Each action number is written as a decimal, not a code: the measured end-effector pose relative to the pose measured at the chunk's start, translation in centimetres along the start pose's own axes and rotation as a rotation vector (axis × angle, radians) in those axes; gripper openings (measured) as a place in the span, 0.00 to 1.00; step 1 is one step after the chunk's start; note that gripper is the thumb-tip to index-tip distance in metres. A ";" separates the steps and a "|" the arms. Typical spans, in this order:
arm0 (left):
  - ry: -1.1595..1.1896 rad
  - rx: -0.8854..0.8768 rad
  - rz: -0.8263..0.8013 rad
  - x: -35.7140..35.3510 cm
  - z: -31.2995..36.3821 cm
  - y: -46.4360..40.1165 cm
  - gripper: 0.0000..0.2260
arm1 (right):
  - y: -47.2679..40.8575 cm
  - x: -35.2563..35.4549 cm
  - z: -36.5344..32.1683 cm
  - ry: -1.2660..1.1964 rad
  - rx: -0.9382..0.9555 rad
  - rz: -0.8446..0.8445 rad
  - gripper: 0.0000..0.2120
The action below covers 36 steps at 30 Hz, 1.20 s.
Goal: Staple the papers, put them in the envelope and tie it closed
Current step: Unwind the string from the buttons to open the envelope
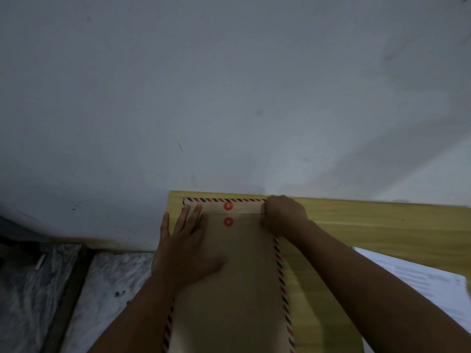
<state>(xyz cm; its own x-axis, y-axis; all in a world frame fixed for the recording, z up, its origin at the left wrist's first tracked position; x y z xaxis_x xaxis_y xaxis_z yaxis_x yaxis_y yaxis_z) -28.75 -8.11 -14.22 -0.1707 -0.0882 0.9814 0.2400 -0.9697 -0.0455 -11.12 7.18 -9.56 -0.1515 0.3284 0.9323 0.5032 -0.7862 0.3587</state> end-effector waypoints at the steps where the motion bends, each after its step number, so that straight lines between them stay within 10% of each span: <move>1: -0.001 0.001 -0.004 0.0 0.0 0.0 0.51 | -0.1 1.0 0.1 0.015 -0.003 0.082 0.05; 13: 0.009 -0.010 0.002 0.1 0.1 0.0 0.50 | -0.5 6.8 -5.3 -0.566 0.292 0.590 0.03; 21: 0.009 -0.007 -0.014 0.2 0.1 0.0 0.50 | -2.1 5.0 -8.0 -1.324 0.232 0.354 0.02; 28: 0.008 -0.031 -0.006 0.4 0.4 0.1 0.49 | -1.6 5.1 -6.8 -0.619 0.328 0.436 0.05; 36: -0.059 -0.227 -0.167 -0.6 1.3 0.9 0.51 | -0.7 0.7 3.0 -0.261 -0.012 0.360 0.09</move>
<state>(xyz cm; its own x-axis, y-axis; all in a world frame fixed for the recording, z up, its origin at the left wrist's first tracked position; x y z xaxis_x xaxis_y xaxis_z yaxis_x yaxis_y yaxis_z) -27.21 -8.61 -14.59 -0.1325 0.0837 0.9876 -0.0077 -0.9965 0.0834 -9.02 9.50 -9.26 0.2522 0.1526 0.9556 0.4746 -0.8801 0.0153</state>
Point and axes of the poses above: each hand's wrist, its own y-axis away from the middle knuckle, its own x-axis out of the back of the hand, z = x × y, the point moved 9 cm from there along -y, towards the middle knuckle, and after that the axes turned 9 degrees about x, right-handed, at the moved point
